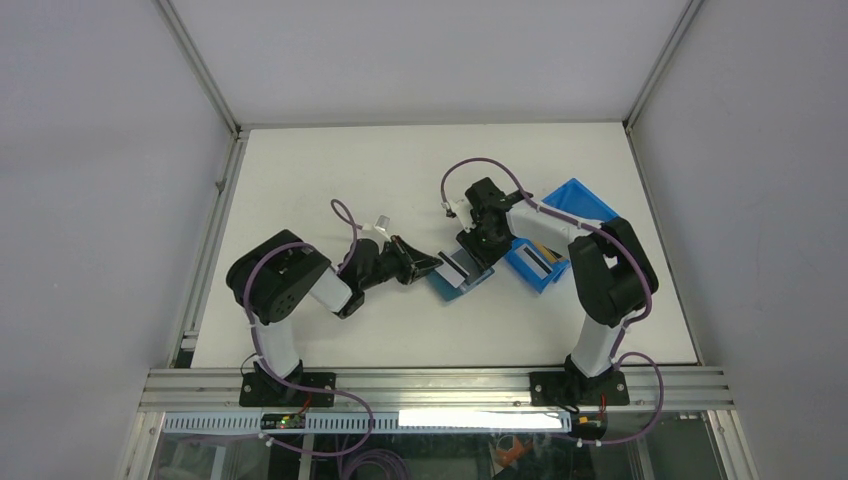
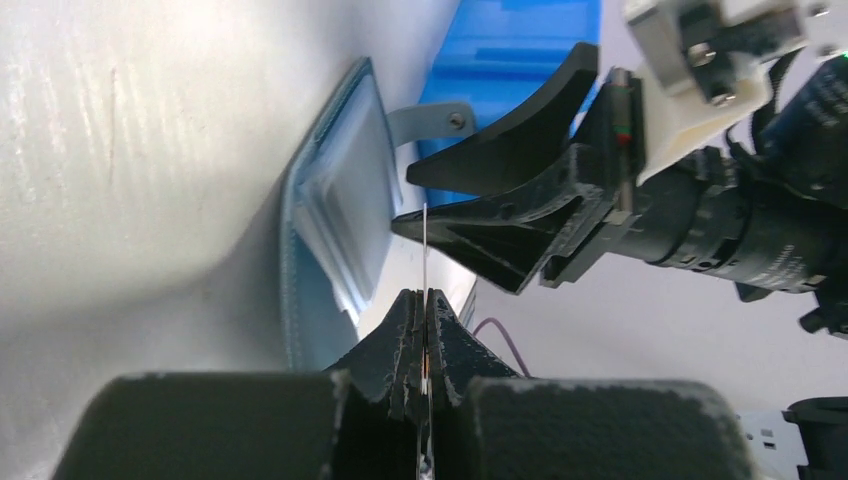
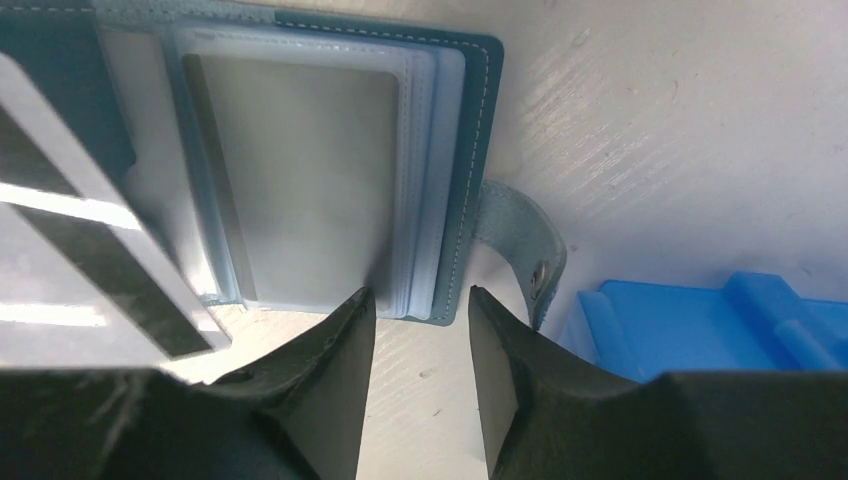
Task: Put the credit cards into the card holder
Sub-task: Insert the credit card into the card holder.
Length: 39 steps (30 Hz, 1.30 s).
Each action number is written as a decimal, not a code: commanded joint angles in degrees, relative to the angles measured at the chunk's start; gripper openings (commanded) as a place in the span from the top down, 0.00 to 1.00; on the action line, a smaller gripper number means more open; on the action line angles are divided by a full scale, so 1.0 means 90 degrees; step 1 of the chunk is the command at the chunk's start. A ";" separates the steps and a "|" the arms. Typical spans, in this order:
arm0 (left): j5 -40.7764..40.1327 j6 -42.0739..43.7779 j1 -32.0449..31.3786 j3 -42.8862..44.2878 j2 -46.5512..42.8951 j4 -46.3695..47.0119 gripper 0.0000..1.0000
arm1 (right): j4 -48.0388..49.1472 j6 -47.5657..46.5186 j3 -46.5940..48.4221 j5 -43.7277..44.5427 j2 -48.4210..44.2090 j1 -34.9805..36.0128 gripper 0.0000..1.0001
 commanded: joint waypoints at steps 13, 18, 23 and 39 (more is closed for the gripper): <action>-0.0736 0.0234 -0.0351 0.0249 -0.0578 -0.0635 1.00 | 0.0121 0.0077 0.0176 0.0118 0.0151 0.0098 0.57; -0.0758 0.0309 -0.0354 0.0225 -0.0552 -0.0793 1.00 | 0.0116 0.0080 0.0184 0.0130 0.0151 0.0096 0.57; -0.0762 0.0291 -0.0358 0.0107 -0.0516 -0.0796 1.00 | 0.0114 0.0078 0.0202 0.0130 0.0159 0.0097 0.58; -0.1053 0.0508 -0.0409 0.0146 -0.0749 -0.1495 1.00 | 0.0126 0.0080 0.0194 0.0159 0.0140 0.0106 0.57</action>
